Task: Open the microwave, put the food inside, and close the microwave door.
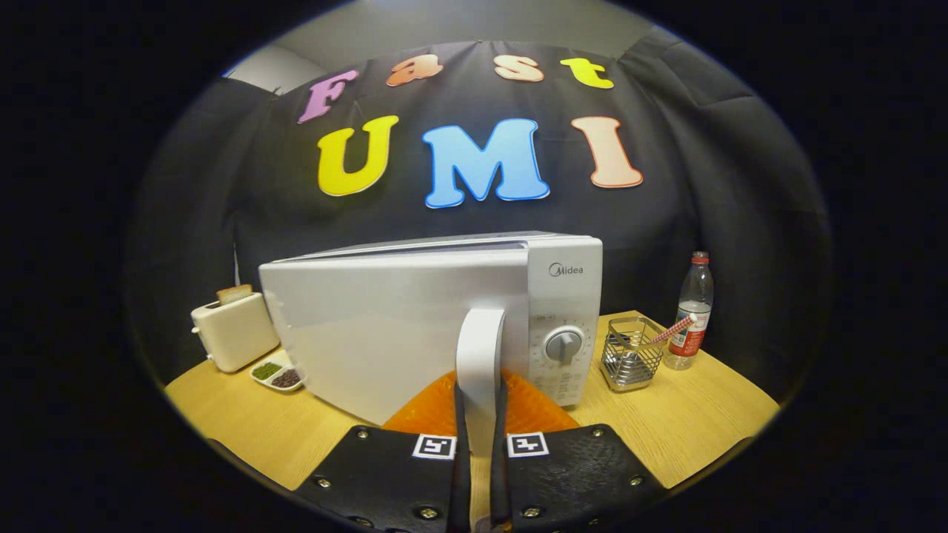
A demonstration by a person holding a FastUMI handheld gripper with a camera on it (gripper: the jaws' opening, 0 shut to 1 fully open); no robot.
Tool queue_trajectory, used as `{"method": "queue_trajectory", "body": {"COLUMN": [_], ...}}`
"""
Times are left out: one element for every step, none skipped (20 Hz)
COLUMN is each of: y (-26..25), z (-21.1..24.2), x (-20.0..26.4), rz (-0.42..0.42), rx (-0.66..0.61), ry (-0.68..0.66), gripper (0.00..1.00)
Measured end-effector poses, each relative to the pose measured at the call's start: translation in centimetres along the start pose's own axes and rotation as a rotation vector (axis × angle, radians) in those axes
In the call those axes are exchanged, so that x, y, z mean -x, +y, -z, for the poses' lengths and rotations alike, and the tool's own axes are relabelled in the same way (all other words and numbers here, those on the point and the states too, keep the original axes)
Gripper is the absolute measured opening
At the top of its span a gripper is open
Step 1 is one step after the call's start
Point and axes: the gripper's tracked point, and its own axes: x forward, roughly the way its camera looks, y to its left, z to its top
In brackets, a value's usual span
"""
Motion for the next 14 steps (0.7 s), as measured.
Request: {"method": "queue_trajectory", "body": {"y": [1.3, 2.3, 3.4, 4.4, 5.4, 6.6, 7.6, 8.7, 9.9, 10.8, 12.0, 13.1, 14.2, 15.4], "z": [0.4, 0.7, 1.0, 1.2, 1.5, 1.6, 1.8, 1.9, 2.1, 2.3, 2.5, 2.6, 2.7, 2.9], "x": [1.5, 2.9, 3.9, 5.0, 5.9, 6.7, 7.5, 8.3, 9.0, 9.7, 10.2, 10.6, 11.0, 11.5], "rz": [-0.033, -0.061, -0.082, -0.097, -0.112, -0.125, -0.134, -0.144, -0.15, -0.155, -0.157, -0.156, -0.156, -0.156], "rx": [0.005, 0.002, -0.002, -0.007, -0.016, -0.016, -0.014, -0.009, -0.012, -0.022, -0.031, -0.039, -0.046, -0.058], "ry": [-0.007, -0.014, -0.015, -0.014, -0.013, -0.015, -0.021, -0.026, -0.032, -0.036, -0.041, -0.046, -0.056, -0.061], "gripper": [0.1, 0.11, 0.11, 0.11, 0.11, 0.1, 0.1, 0.1, 0.1, 0.1, 0.1, 0.1, 0.1, 0.1]}}
